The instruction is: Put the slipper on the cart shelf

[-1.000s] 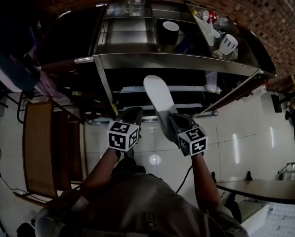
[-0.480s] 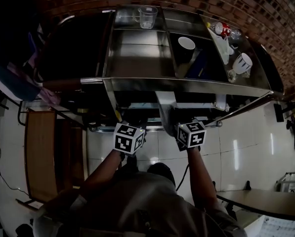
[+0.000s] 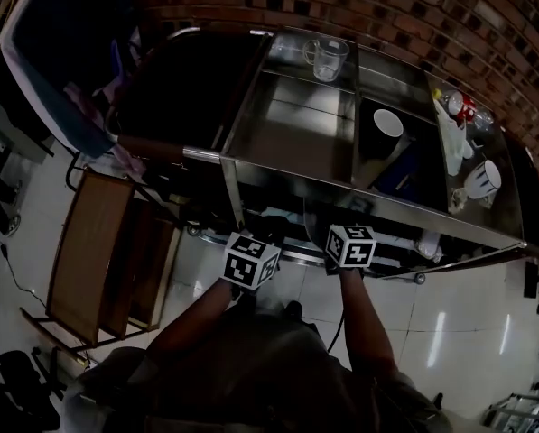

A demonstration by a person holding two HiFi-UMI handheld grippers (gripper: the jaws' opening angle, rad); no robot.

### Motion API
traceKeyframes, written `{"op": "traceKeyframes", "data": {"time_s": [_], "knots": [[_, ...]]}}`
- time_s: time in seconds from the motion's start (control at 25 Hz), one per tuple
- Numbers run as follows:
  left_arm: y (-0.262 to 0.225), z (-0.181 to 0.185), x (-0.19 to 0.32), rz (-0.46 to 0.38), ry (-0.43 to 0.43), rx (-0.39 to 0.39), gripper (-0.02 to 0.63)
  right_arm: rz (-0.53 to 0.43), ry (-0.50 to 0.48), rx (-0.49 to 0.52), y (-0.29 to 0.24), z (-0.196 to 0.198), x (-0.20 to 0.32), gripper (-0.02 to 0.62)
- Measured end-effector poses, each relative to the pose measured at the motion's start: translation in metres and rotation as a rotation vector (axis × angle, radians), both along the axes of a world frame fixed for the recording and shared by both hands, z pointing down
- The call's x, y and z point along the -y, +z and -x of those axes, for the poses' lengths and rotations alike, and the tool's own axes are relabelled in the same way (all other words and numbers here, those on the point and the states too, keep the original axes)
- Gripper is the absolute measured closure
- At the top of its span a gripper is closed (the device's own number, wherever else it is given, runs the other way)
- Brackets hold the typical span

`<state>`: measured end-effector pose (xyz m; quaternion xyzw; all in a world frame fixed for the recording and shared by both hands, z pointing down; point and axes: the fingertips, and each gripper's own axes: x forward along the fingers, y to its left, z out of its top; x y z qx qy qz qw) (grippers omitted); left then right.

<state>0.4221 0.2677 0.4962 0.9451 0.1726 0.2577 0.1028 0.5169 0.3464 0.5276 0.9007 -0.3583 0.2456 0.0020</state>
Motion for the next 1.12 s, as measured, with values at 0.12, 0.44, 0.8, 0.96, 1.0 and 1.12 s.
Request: {"op": "traceKeyframes", "data": {"time_s": [0.12,0.44,0.8,0.96,1.0,1.12], "knots": [[-0.001,0.0,0.004,-0.008,-0.046,0.003,0.598,0.0,-0.02,-0.01,0.005,-0.014,0.008,0.583],[-0.012,0.003,0.017,-0.023,-0.125,-0.008,0.598,-0.003,-0.081,-0.008,0.015,-0.021,0.027,0.548],[-0.025,0.005,0.009,-0.014,-0.083,-0.037,0.598,-0.055,-0.123,-0.07,-0.024,0.006,0.022,0.517],[-0.026,0.004,-0.007,0.004,-0.028,-0.046,0.598,-0.087,-0.104,-0.089,-0.043,0.031,0.004,0.517],[-0.026,0.003,-0.012,0.009,-0.012,-0.049,0.598,-0.091,-0.094,-0.095,-0.047,0.037,-0.002,0.518],[-0.031,0.001,-0.025,0.019,0.029,-0.061,0.598,-0.117,-0.077,-0.117,-0.064,0.052,-0.016,0.525]]}}
